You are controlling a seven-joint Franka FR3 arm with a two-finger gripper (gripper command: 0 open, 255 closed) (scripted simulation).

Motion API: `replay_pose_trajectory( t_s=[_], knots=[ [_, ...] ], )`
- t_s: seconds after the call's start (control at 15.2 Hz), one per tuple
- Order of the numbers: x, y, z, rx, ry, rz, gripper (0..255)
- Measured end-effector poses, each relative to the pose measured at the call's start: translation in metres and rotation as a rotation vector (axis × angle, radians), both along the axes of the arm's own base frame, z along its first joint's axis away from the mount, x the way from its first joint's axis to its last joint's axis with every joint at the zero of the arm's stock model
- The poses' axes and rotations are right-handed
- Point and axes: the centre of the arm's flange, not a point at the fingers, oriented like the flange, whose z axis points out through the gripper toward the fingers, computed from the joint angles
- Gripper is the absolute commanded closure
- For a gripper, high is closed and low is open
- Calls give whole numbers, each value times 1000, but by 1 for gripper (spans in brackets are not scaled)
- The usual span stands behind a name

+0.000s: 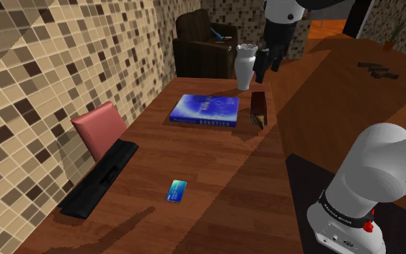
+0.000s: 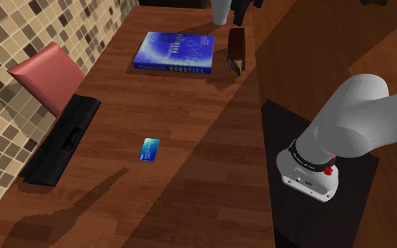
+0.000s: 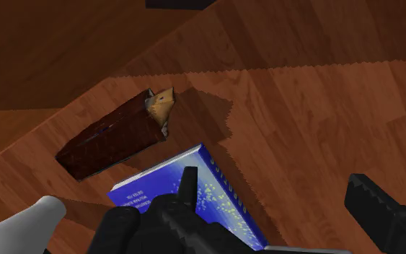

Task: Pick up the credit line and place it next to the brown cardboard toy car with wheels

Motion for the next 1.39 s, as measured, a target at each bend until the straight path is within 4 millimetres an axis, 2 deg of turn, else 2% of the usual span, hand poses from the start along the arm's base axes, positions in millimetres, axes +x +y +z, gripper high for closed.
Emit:
replay_pose_trajectory(
  t_s=[0.2, 0.66, 0.86, 1.39],
  knots=[
    [-1, 12, -10, 2, -1, -33, 0],
    [-1, 78, -68, 16, -9, -226, 0],
    [0, 111, -98, 21, -13, -312, 0],
    [27, 189, -162, 37, -24, -544, 0]
  ],
)
